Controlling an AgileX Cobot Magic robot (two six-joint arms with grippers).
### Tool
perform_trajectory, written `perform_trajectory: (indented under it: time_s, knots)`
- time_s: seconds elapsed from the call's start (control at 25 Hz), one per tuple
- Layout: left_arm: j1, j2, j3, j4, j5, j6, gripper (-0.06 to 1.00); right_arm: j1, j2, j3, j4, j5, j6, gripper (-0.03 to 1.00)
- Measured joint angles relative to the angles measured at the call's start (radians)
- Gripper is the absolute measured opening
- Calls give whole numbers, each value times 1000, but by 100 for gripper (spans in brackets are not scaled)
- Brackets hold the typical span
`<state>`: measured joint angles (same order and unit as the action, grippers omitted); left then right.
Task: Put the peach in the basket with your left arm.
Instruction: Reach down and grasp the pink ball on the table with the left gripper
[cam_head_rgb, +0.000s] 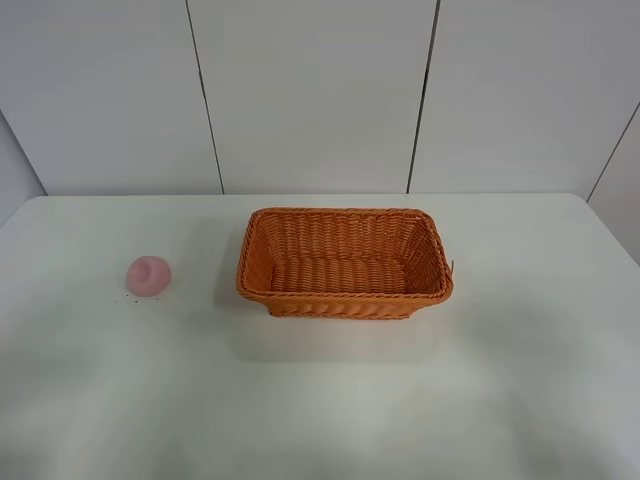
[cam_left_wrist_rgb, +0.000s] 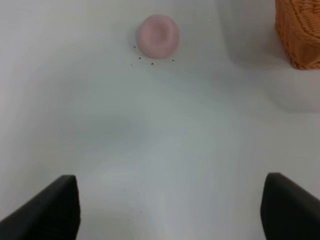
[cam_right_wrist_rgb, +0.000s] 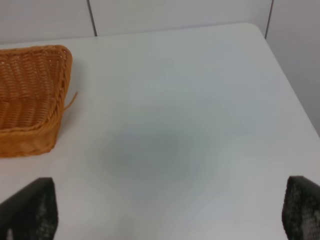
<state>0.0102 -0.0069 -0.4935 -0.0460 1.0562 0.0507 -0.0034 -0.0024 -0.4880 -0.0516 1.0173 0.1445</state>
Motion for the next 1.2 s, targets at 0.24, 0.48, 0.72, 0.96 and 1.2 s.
perform_trajectory:
  time_s: [0.24,0.48,0.72,0.96,1.2]
  knots:
    - [0,0,0,0,0,0,84,0,0,0,0,0,0,69]
    - [0,0,-3,0,-4,0,84,0,0,0,0,0,0,69]
    - [0,113,-94,-31,-97,0,84,0,0,0,0,0,0,69]
    - [0,493,-235,-42,-170,23,84,0,0,0,0,0,0,69]
    - [0,971,-432,-42,-270,80,84,0,0,0,0,0,0,69]
